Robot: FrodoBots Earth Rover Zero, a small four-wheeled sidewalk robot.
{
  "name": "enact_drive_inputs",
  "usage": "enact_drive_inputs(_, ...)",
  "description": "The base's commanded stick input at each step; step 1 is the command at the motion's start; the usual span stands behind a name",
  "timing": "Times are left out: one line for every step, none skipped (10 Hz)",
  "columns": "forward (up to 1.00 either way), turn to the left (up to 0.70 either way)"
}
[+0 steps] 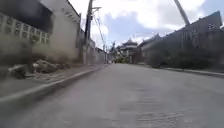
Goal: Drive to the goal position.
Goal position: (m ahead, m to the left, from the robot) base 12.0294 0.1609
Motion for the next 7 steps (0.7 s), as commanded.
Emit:
enact_drive_inputs(1.00,0.00)
enact_drive_inputs(1.00,0.00)
enact_drive_inputs(1.00,0.00)
enact_drive_inputs(1.00,0.00)
enact_drive_inputs(1.00,0.00)
enact_drive_inputs(1.00,0.00)
enact_drive_inputs(1.00,0.00)
